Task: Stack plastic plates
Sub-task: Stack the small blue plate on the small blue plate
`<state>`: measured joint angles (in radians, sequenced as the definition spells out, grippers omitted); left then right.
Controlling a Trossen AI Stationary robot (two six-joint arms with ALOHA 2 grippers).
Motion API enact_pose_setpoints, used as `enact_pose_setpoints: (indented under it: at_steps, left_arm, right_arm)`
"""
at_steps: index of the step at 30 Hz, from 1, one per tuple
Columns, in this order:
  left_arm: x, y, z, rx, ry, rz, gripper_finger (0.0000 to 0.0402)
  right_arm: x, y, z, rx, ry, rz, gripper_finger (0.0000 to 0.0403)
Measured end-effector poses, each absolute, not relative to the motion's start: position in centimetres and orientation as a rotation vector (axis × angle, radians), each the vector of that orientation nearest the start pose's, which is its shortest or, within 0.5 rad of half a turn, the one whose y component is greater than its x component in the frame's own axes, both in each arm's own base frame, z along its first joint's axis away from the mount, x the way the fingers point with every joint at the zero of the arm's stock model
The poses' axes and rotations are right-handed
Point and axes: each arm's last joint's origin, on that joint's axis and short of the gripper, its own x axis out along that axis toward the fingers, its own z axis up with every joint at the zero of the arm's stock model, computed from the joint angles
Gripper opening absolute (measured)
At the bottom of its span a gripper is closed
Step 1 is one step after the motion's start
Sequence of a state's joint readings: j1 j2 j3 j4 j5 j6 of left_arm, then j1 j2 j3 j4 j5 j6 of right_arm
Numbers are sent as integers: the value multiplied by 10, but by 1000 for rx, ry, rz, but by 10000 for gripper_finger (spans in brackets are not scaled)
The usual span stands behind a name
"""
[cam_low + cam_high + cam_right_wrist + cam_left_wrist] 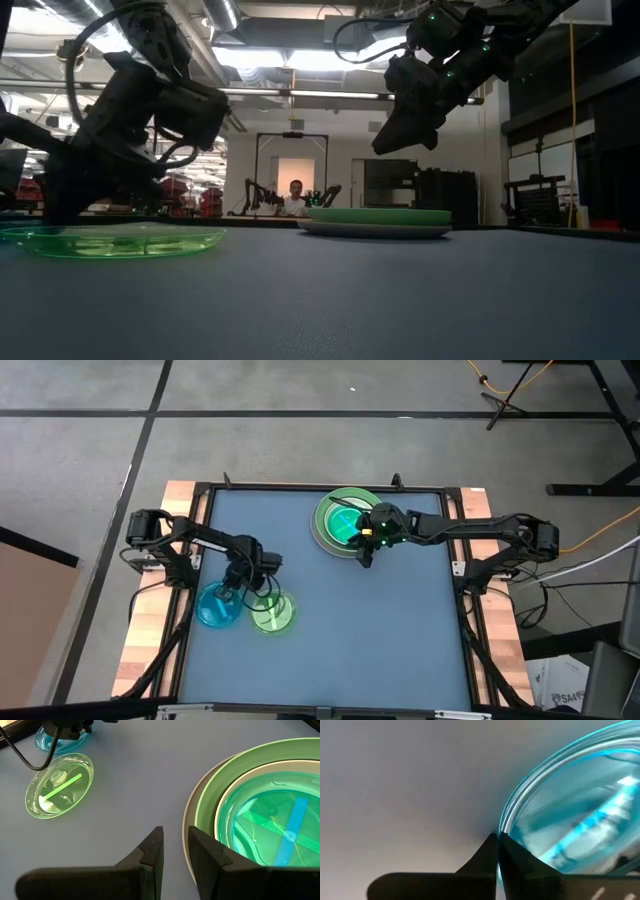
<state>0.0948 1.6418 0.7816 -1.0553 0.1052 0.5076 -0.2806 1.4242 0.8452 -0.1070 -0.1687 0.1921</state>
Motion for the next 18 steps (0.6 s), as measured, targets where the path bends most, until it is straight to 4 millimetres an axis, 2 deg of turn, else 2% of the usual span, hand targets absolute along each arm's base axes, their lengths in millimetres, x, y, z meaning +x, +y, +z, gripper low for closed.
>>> enact_pose_setpoints:
  at_steps: [8, 18]
  left_arm:
    - [206, 17, 132, 115, 1900, -464, 0]
    - [206, 13, 133, -12, 1867, -507, 0]
  right_arm:
    - [284, -77, 220, 338, 658, -172, 79]
    - [284, -77, 220, 338, 658, -172, 79]
